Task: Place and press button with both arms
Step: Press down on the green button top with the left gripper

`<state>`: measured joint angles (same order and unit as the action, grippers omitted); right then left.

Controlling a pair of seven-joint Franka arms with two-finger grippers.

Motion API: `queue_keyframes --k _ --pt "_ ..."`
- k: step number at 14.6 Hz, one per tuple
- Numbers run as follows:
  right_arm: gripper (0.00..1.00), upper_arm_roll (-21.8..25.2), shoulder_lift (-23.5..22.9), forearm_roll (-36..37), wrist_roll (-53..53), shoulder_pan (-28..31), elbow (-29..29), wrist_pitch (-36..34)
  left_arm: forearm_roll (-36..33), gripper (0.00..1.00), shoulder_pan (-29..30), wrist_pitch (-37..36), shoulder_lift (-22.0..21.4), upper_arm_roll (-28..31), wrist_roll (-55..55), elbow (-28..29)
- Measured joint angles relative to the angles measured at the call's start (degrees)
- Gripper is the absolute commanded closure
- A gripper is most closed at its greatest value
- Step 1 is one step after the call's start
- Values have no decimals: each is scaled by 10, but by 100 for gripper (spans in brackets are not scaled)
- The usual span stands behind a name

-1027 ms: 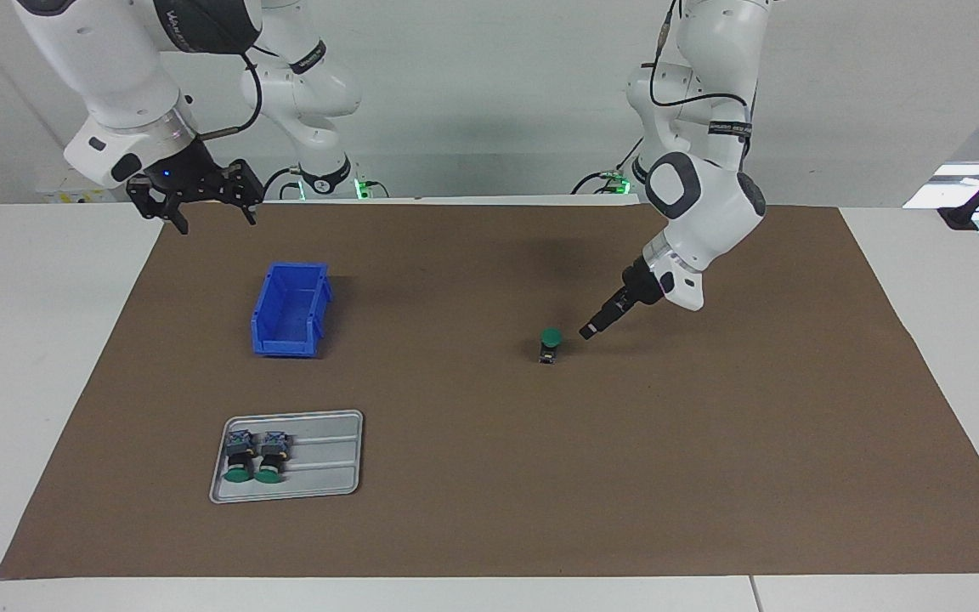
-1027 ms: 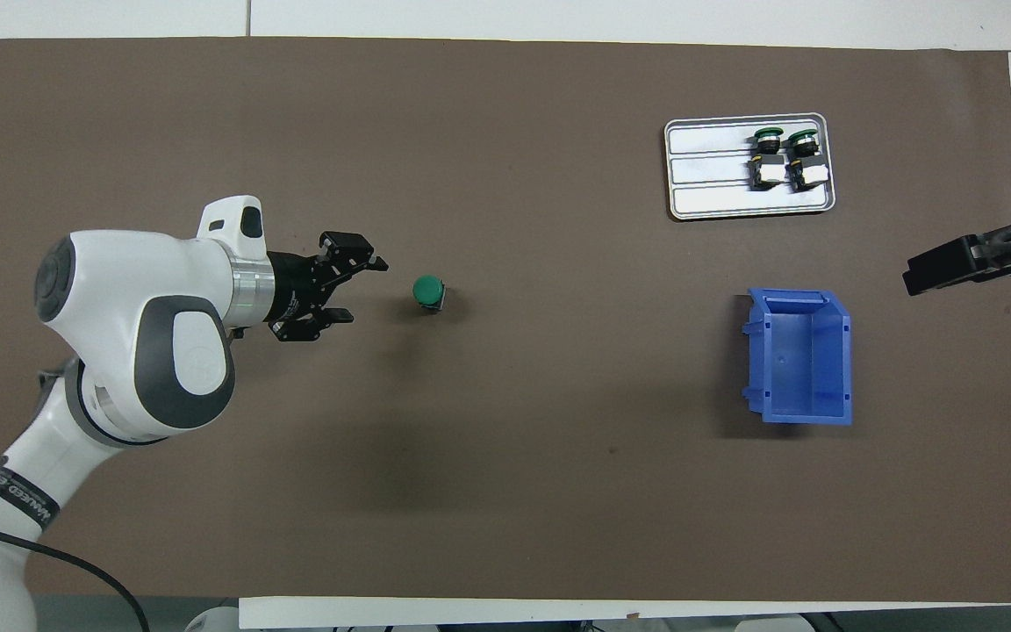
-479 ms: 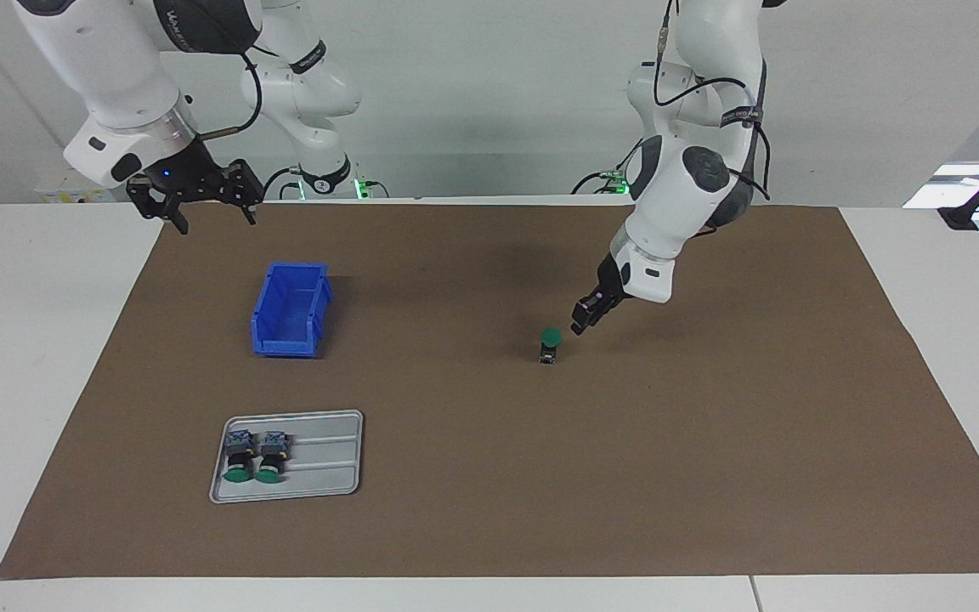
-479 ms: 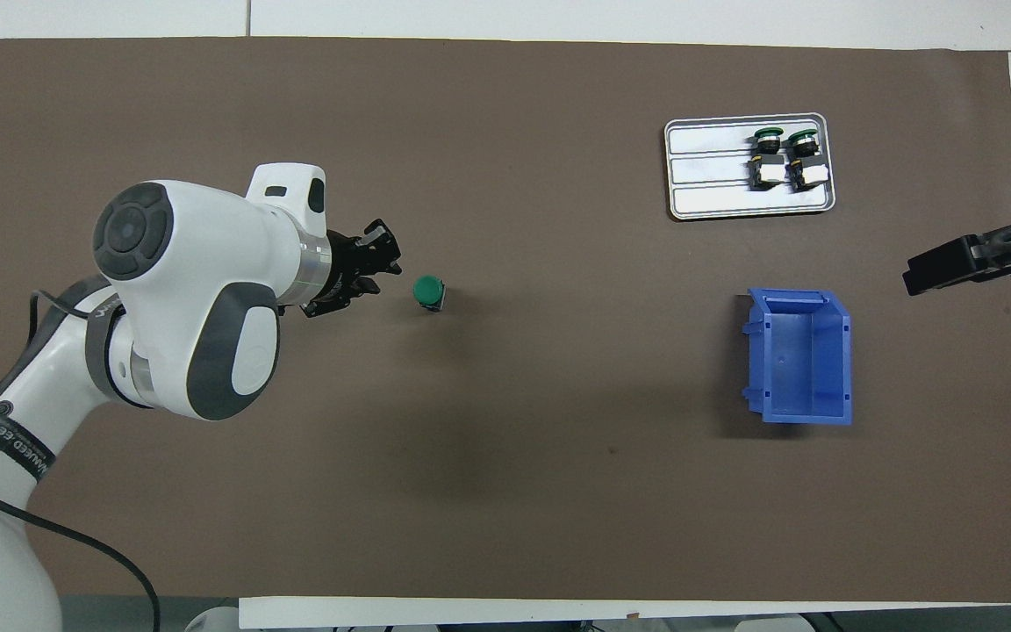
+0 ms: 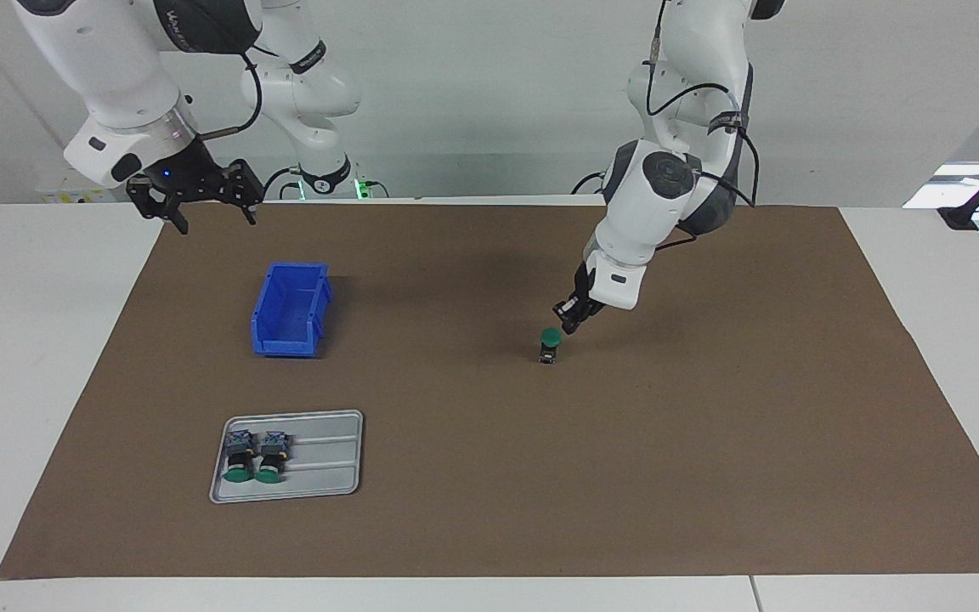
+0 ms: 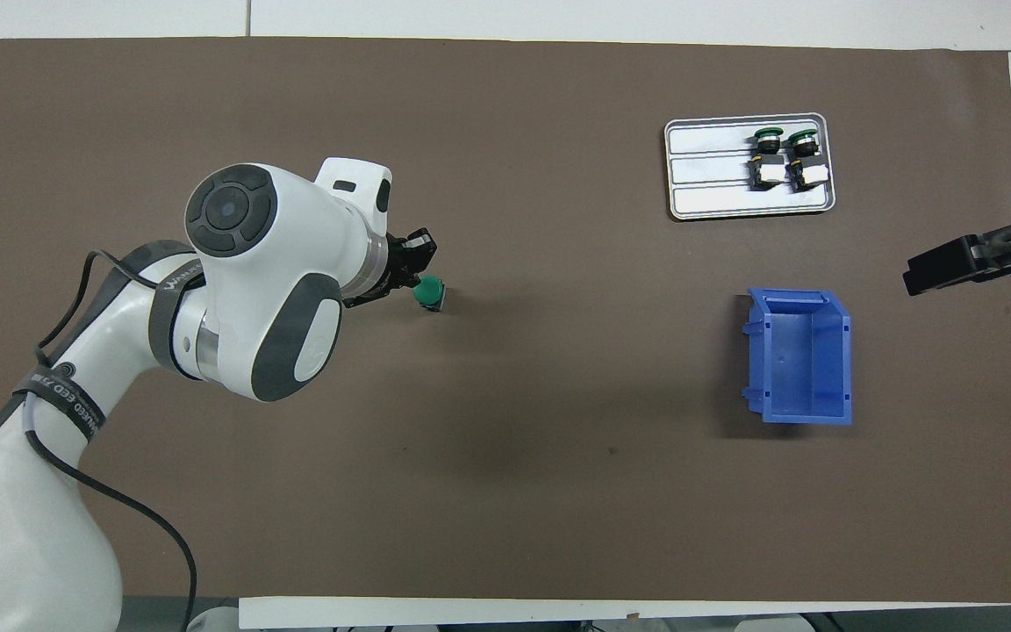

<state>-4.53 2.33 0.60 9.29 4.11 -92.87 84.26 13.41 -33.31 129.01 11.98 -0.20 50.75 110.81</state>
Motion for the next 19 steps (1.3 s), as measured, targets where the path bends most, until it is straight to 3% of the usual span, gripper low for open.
queue_keyframes --k 19 --pt "1 0 0 0 0 0 0 0 -6 100 -12 28 25 0 0 2"
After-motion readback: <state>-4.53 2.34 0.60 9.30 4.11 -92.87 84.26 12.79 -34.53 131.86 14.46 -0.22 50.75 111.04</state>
